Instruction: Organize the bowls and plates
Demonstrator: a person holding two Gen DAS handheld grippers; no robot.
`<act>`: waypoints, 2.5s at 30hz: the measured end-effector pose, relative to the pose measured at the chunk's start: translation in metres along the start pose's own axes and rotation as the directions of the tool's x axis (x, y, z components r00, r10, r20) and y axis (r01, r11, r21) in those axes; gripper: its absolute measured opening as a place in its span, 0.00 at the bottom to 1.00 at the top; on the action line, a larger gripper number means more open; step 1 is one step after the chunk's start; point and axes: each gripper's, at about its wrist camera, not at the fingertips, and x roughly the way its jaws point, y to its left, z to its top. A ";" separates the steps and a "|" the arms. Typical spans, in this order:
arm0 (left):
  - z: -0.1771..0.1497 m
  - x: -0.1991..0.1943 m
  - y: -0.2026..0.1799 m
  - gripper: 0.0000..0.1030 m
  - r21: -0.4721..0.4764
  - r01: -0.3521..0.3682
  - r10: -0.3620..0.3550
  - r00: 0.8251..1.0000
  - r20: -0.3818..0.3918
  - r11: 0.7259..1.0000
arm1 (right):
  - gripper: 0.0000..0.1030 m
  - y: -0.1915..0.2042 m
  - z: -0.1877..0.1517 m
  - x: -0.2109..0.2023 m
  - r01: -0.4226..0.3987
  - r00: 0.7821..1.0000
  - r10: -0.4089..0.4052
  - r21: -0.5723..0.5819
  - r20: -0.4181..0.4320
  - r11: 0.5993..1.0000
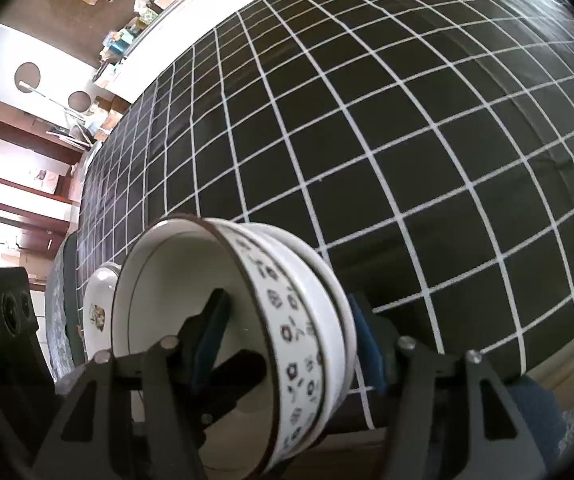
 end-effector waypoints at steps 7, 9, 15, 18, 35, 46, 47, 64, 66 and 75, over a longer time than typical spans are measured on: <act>0.001 -0.001 0.000 0.62 -0.032 -0.017 0.018 1.000 0.005 0.999 | 0.58 0.001 0.002 -0.001 0.019 1.000 -0.019 0.026 -0.007 0.999; 0.002 -0.002 -0.001 0.61 -0.038 -0.022 0.023 1.000 0.001 0.999 | 0.56 0.002 0.002 -0.002 0.026 1.000 -0.026 0.042 -0.006 0.999; 0.004 -0.001 -0.003 0.59 -0.044 -0.028 0.028 1.000 0.001 0.999 | 0.54 0.002 0.001 -0.006 0.051 0.999 -0.050 0.054 -0.005 0.997; 0.002 -0.002 0.001 0.59 -0.053 -0.029 0.030 1.000 0.001 0.998 | 0.52 0.005 0.000 -0.007 0.064 0.998 -0.063 0.056 -0.008 0.996; -0.002 -0.054 0.027 0.58 -0.098 -0.047 0.054 0.996 0.070 0.994 | 0.48 0.054 -0.002 -0.018 0.070 0.997 -0.070 -0.005 0.022 0.998; -0.016 -0.106 0.083 0.57 -0.180 -0.082 0.107 0.985 0.133 0.980 | 0.47 0.122 -0.005 -0.004 0.040 0.999 -0.040 -0.128 0.004 0.991; -0.017 -0.108 0.087 0.57 -0.184 -0.083 0.109 0.985 0.135 0.979 | 0.46 0.127 -0.005 -0.003 0.038 0.999 -0.038 -0.134 0.001 0.990; -0.025 -0.131 0.152 0.57 -0.277 -0.073 0.120 0.980 0.157 0.958 | 0.46 0.190 -0.007 0.037 0.043 0.998 -0.054 -0.254 -0.035 0.966; -0.026 -0.126 0.159 0.57 -0.288 -0.071 0.118 0.982 0.148 0.955 | 0.46 0.194 -0.007 0.045 0.047 0.997 -0.061 -0.259 -0.046 0.965; -0.035 -0.117 0.171 0.57 -0.301 -0.075 0.121 0.983 0.140 0.951 | 0.46 0.190 -0.010 0.060 0.057 0.994 -0.078 -0.260 -0.072 0.964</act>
